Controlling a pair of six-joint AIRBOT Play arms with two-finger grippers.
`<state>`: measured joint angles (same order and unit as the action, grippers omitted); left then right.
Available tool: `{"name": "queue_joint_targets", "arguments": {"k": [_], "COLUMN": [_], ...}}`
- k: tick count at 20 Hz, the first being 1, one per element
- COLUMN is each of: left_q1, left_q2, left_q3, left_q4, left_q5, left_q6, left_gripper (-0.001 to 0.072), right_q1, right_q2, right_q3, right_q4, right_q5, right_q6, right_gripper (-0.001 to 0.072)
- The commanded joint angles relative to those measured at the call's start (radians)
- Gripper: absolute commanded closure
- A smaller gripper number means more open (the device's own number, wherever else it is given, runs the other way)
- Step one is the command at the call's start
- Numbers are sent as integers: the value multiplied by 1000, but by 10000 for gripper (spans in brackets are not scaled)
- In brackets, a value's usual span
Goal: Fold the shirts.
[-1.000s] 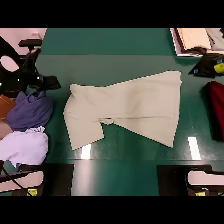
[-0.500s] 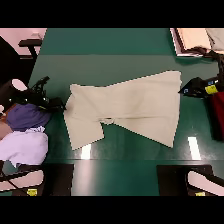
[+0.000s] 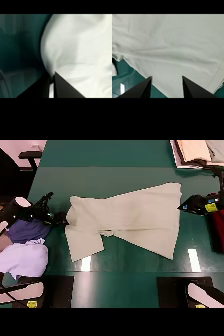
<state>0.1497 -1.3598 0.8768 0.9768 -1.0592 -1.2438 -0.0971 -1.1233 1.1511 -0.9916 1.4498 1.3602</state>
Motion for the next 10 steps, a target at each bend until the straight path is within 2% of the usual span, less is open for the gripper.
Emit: {"name": "queue_joint_targets", "arguments": {"k": [1, 5, 9, 10], "left_q1": [-21, -21, -21, -21], "left_q2": [2, 105, 231, 250], "left_q3": [7, 35, 35, 35], "left_q4": [-17, 26, 27, 27], "left_q5": [-23, -43, -60, -60], "left_q6": [22, 23, 23, 23], "left_gripper": [679, 679, 678, 678], "right_q1": [-6, -66, -182, -207], "right_q2": [10, 21, 116, 137], "right_q3": [-5, -39, -298, -375], "right_q4": [-36, -164, -208, -208], "right_q5": [34, 121, 75, 71], "right_q6": [25, 90, 109, 109], "right_gripper": [261, 261, 250, 151]}}
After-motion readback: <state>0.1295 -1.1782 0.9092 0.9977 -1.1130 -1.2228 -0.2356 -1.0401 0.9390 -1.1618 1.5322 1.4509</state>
